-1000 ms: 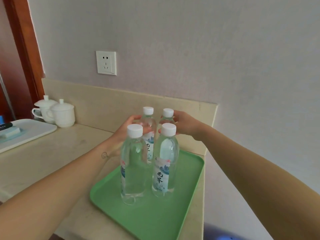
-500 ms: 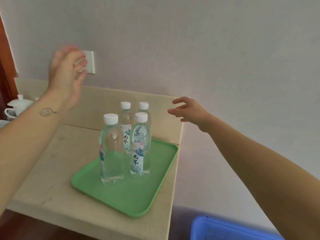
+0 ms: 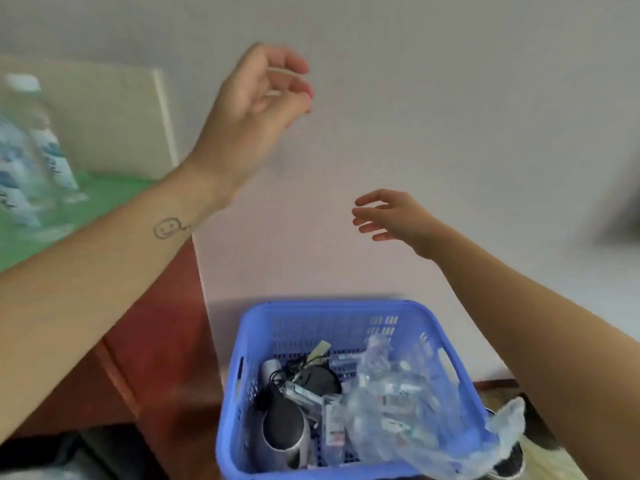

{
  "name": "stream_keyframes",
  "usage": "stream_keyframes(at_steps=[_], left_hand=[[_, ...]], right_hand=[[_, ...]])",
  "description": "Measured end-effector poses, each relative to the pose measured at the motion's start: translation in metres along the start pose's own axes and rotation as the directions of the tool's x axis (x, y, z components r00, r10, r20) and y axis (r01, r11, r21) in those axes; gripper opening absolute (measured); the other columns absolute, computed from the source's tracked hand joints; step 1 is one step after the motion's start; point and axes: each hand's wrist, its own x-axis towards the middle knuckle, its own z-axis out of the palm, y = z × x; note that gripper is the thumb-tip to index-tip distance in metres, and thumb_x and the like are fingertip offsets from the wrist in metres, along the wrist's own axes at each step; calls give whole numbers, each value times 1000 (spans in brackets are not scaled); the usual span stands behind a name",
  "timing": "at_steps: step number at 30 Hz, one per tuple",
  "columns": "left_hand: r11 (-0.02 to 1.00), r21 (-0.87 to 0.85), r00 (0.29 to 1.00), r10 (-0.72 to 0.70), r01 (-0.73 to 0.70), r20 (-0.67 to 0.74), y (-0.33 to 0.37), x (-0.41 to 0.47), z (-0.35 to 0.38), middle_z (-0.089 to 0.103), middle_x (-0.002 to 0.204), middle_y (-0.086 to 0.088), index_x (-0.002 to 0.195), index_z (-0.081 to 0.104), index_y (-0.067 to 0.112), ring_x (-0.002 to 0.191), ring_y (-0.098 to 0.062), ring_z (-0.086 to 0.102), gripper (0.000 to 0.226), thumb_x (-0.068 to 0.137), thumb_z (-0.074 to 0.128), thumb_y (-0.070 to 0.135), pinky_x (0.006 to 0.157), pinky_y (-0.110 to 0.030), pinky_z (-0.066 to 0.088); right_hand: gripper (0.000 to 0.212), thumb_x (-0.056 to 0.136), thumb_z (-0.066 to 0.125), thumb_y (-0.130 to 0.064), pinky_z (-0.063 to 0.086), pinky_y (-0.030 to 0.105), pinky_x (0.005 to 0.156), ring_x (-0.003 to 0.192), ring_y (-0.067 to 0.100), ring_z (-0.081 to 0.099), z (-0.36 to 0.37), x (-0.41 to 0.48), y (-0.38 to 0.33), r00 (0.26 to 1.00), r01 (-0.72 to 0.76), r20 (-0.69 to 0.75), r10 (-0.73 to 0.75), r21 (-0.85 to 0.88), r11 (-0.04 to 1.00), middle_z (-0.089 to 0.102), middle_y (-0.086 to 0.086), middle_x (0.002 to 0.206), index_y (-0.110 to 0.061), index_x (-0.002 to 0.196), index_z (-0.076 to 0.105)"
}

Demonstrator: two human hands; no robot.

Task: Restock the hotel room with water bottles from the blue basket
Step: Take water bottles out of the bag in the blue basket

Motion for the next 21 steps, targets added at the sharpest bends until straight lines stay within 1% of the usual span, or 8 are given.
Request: stream_keyframes(at_steps=[3,5,9,12,13,15,17,21], left_hand=[[982,27,974,-189,187,124,-50,-48,92,58,100,-4,106,50,18,89,-12,58,22,88,59,7,83,-21,45],[943,82,922,-334,324,194,-81,-85,147,58,102,-4,104,51,20,89,-14,57,26,93,58,-2,83,-22,45],[814,232,748,-581,532,321,-129,-153,229,63,110,-1,104,55,27,93,-14,62,24,95,56,5,78,-23,46],[698,313,553,-708,645,439,-157,-194,265,64,109,3,104,60,30,87,-2,65,13,97,57,20,78,-24,50],[667,346,490,-731,660,475,-165,-206,272,62,112,7,106,60,33,90,1,65,11,98,57,26,80,-23,50],[635,415,417,-757,651,503,-183,-224,280,58,117,12,108,59,38,102,-1,62,11,98,55,34,84,-24,49],[598,451,376,-787,663,490,-200,-233,283,56,119,13,109,58,38,106,-2,60,12,99,53,35,82,-23,49],[533,506,325,-835,678,444,-237,-234,284,57,115,15,109,57,37,101,-1,59,11,100,52,34,81,-23,49]], right_hand=[[27,93,67,-23,52,32,79,83,17,66,-46,-43,86,989,-146,6,146,3,989,71,7,97,-11,117,63],[24,94,66,-20,50,30,76,81,17,64,-70,-69,136,973,-231,10,231,14,973,70,10,97,-10,115,62],[15,94,65,-16,47,24,67,79,17,63,-105,-113,217,937,-347,45,347,-1,938,69,11,96,-12,108,62],[17,94,65,-16,49,22,67,80,16,64,-113,-126,259,908,-409,91,408,-10,913,69,8,95,-11,110,63],[17,94,65,-15,49,23,68,79,16,63,-112,-126,271,901,-421,110,420,-13,907,68,7,93,-11,110,64],[16,93,65,-14,49,25,70,77,15,62,-105,-121,288,892,-426,150,426,-30,904,68,6,90,-11,109,64],[15,93,64,-15,50,27,73,80,17,62,-96,-110,301,886,-419,198,420,-51,907,68,8,91,-11,108,63],[18,92,65,-18,51,32,75,83,19,63,-81,-78,318,871,-372,283,401,-152,916,69,12,95,-12,109,64]])
